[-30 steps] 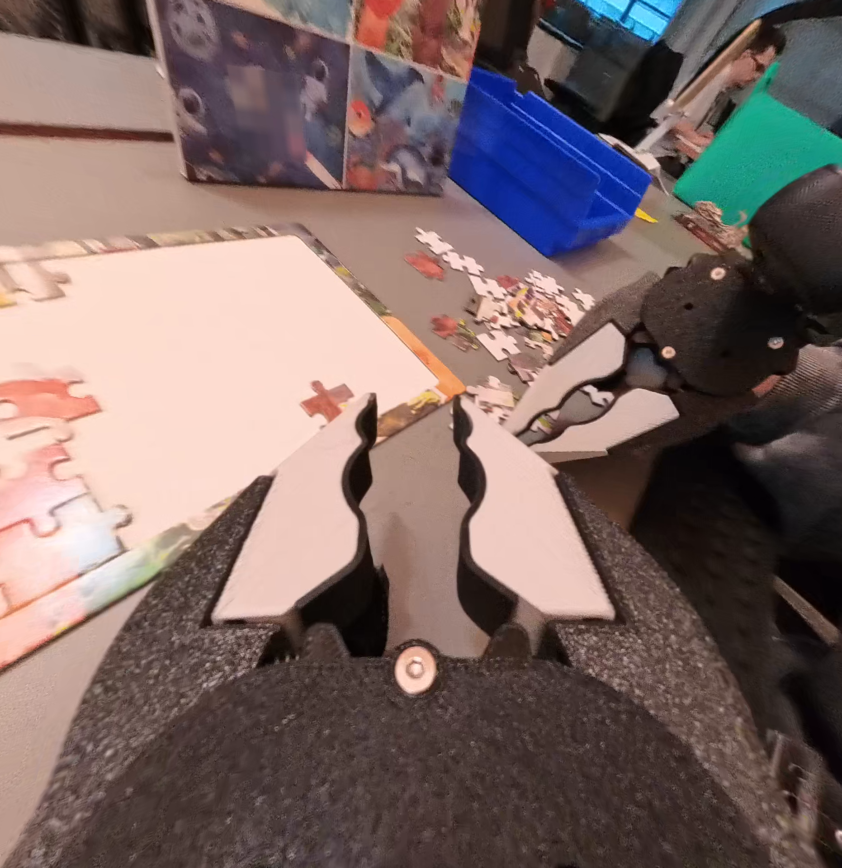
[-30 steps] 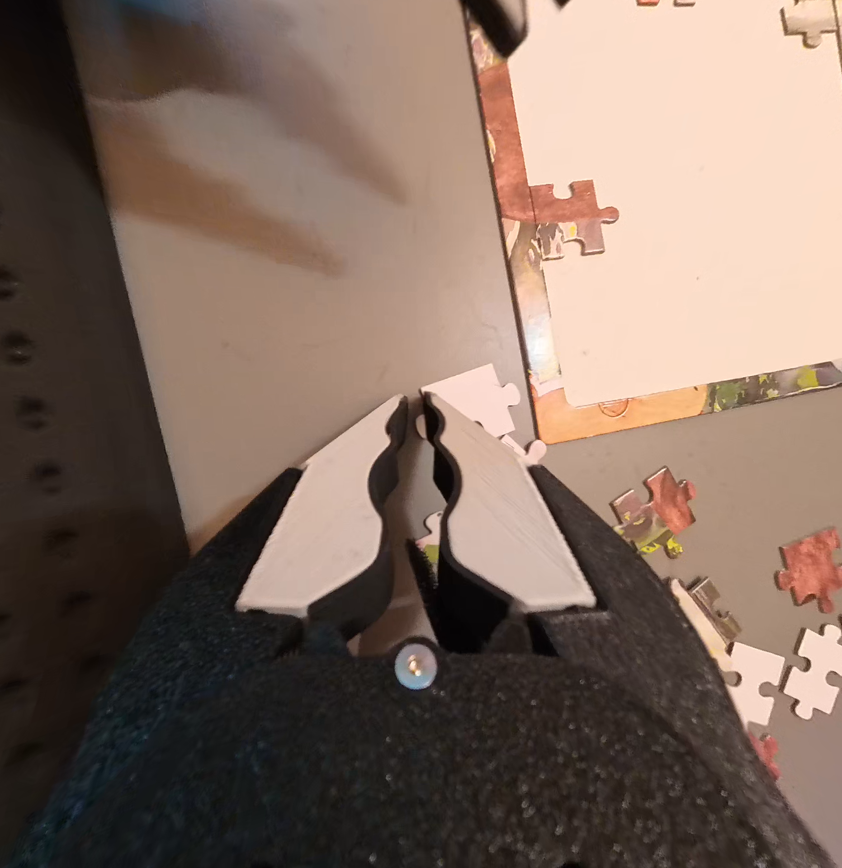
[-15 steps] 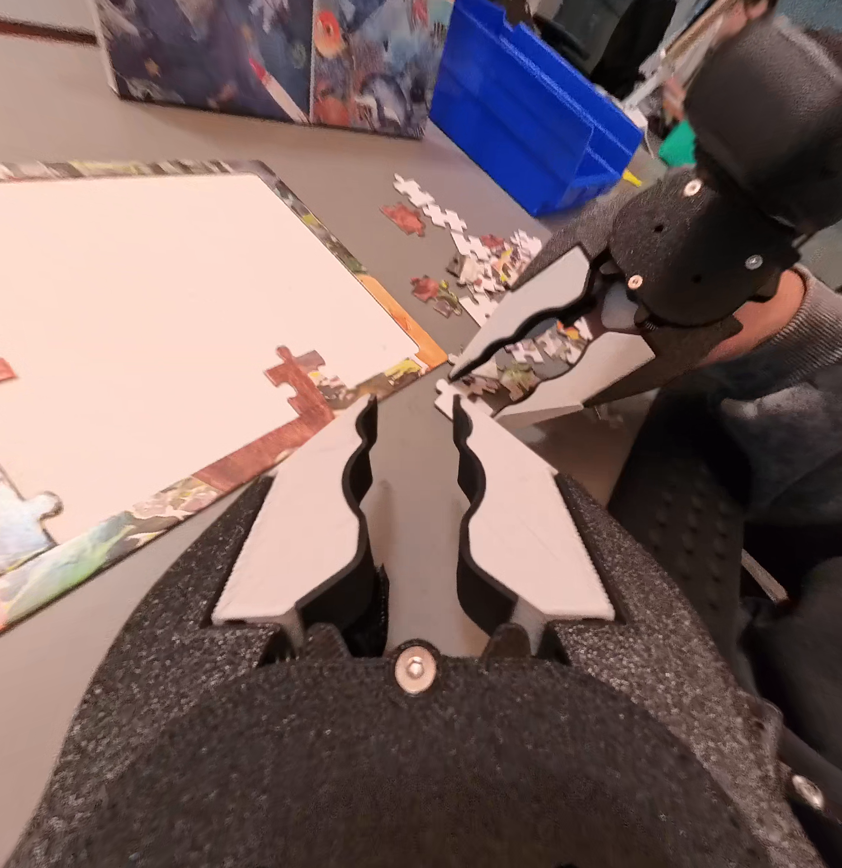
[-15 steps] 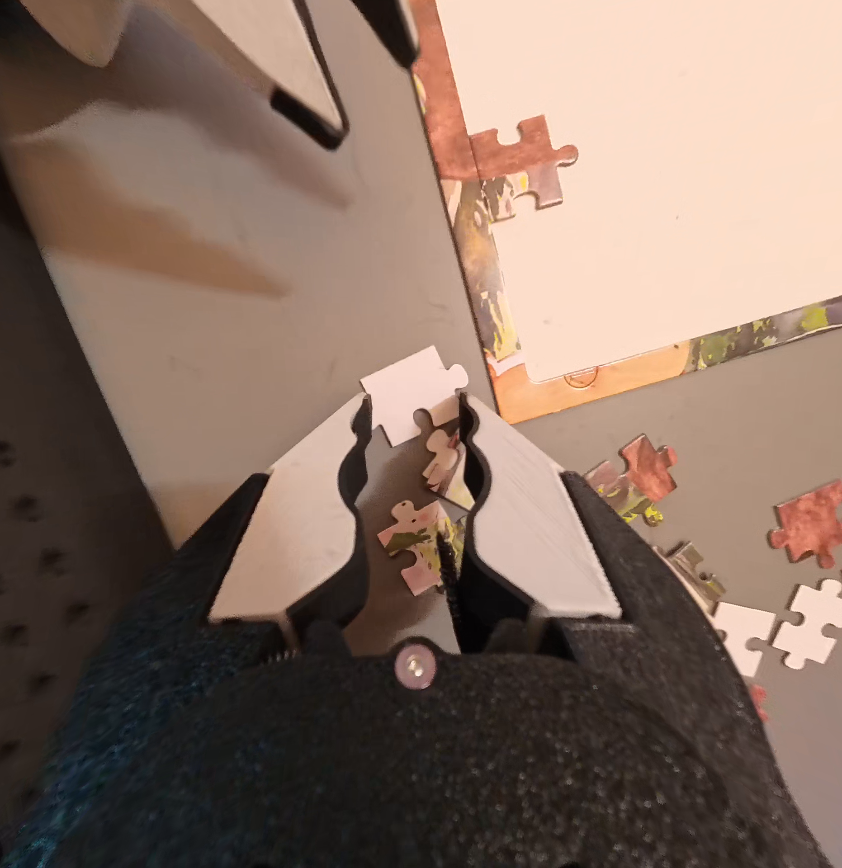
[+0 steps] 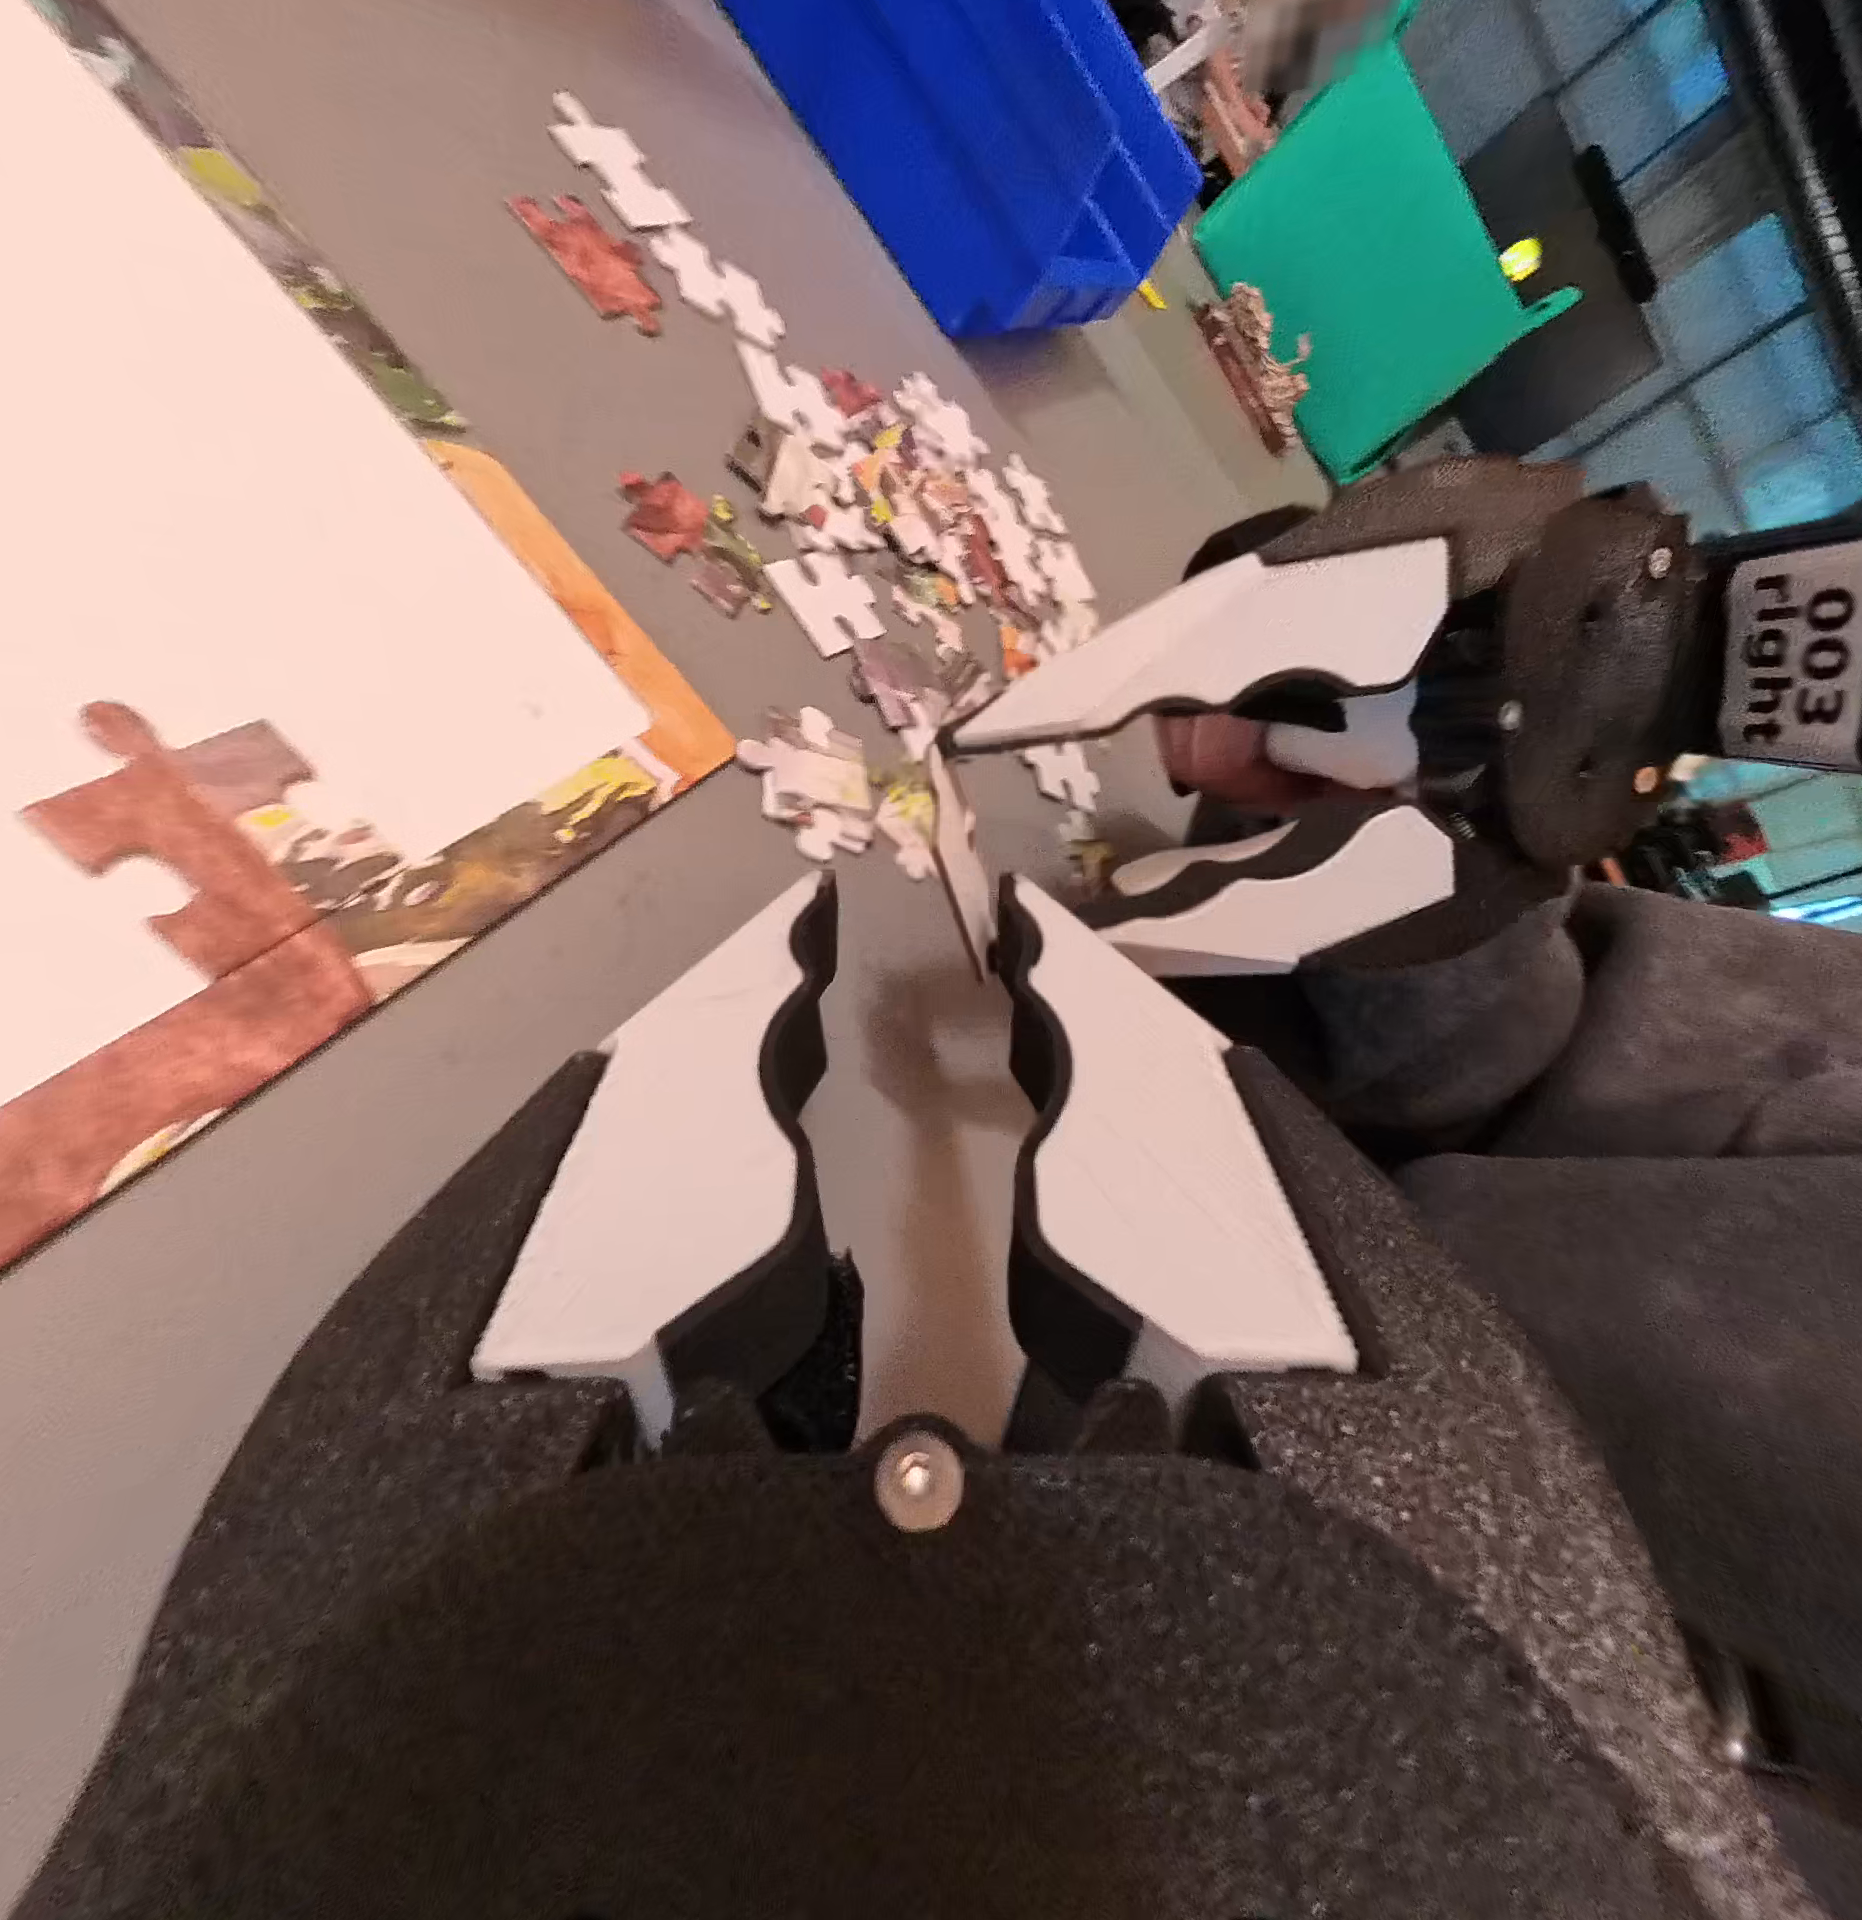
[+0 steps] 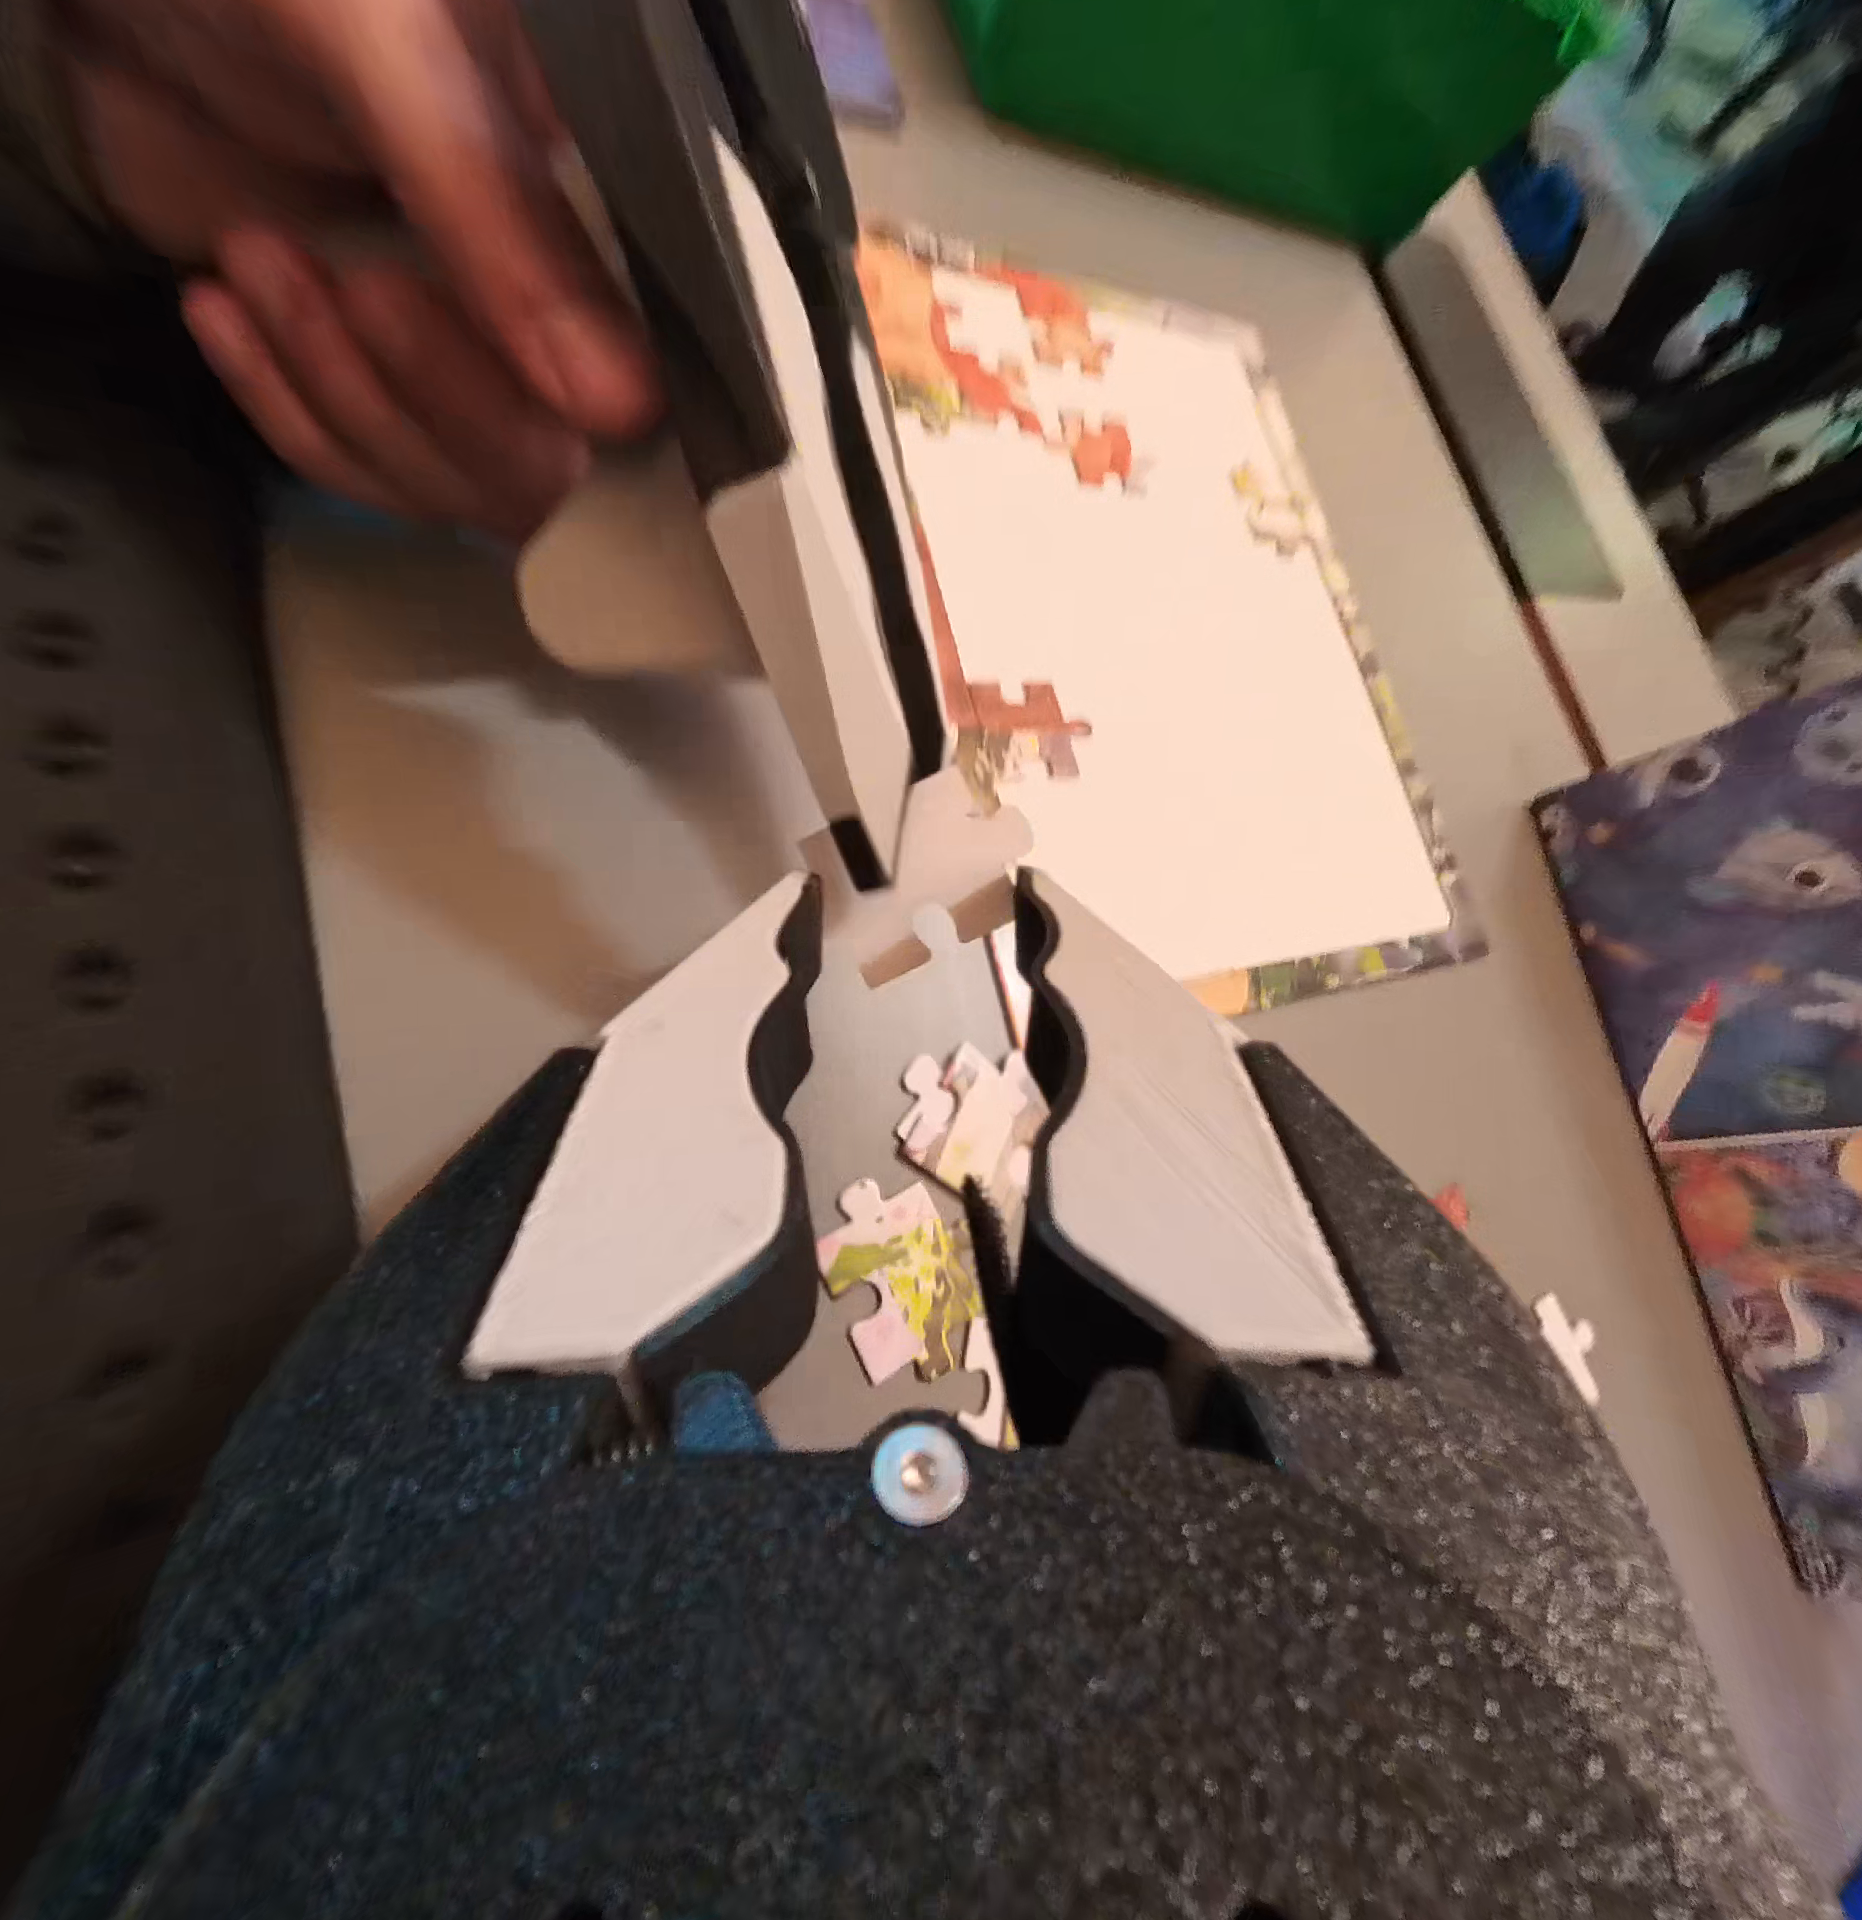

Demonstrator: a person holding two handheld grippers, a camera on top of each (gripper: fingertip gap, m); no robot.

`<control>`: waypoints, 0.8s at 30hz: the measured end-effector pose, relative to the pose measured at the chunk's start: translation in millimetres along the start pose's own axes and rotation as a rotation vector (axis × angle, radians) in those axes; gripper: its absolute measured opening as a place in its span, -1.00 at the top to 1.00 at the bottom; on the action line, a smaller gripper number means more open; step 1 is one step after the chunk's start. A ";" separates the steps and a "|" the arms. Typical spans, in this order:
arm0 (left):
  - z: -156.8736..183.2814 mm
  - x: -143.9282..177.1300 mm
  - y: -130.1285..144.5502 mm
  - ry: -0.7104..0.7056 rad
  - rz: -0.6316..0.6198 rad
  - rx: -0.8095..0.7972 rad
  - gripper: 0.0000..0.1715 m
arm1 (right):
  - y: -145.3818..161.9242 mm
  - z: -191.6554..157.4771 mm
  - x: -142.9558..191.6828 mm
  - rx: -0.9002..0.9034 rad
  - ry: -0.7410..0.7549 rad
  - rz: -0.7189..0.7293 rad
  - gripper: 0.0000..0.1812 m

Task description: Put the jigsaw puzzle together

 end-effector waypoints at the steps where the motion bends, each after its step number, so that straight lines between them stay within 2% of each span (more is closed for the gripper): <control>1: 5.1 -0.8 -2.3 0.026 0.013 -0.011 0.77 | -5.1 -1.6 3.2 0.002 -0.002 0.040 0.59; 2: 10.2 0.0 -5.2 0.048 0.032 -0.028 0.98 | -6.5 -4.4 4.3 0.006 -0.013 0.058 0.74; 3: 11.6 2.5 -8.7 0.036 0.057 -0.048 0.99 | -6.1 -4.6 4.1 -0.008 -0.013 0.070 0.67; 5: 4.8 15.1 -14.4 -0.087 0.114 -0.132 0.99 | -2.6 -3.0 4.7 -0.100 -0.062 0.085 0.60; 6: -0.9 25.2 -15.7 -0.216 0.139 -0.235 0.99 | -2.8 0.3 7.0 -0.184 -0.098 0.111 0.52; 7: -5.4 36.7 -15.7 -0.389 0.156 -0.413 0.99 | -2.7 6.3 8.5 -0.289 -0.130 0.132 0.50; 10: -5.5 64.7 -12.8 -0.928 0.136 -1.077 0.99 | -18.3 12.0 9.9 -0.605 -0.352 0.252 0.54; 11: -6.2 69.7 -12.6 -1.077 0.113 -1.232 0.99 | -27.9 15.7 10.0 -0.693 -0.414 0.314 0.55; 13: -11.1 71.8 -12.6 -1.270 0.070 -1.395 0.98 | -45.4 19.9 9.4 -0.790 -0.520 0.409 0.58; 17: -2.7 69.3 -15.8 -1.417 0.081 -1.552 1.00 | -63.9 17.2 -2.9 -0.799 -0.576 0.404 0.65; 20: 4.1 66.9 -16.7 -1.452 0.106 -1.599 1.00 | -63.8 13.5 -18.2 -0.745 -0.488 0.341 0.69; 22: 5.1 63.7 -15.4 -1.462 0.103 -1.618 1.00 | -67.8 8.6 -19.7 -0.716 -0.489 0.344 0.70; 24: 4.7 63.1 -15.8 -1.465 0.106 -1.605 1.00 | -69.7 11.2 -16.2 -0.652 -0.411 0.371 0.78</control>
Point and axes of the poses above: each gripper's, where its closed fingertips meet, x back along the fingers, y out of its underside, z = x × y across the jaws, the point moved 3 cm from there along x, back along the fingers, and after that the axes turned 7 degrees about -z, right-handed, at the moved point
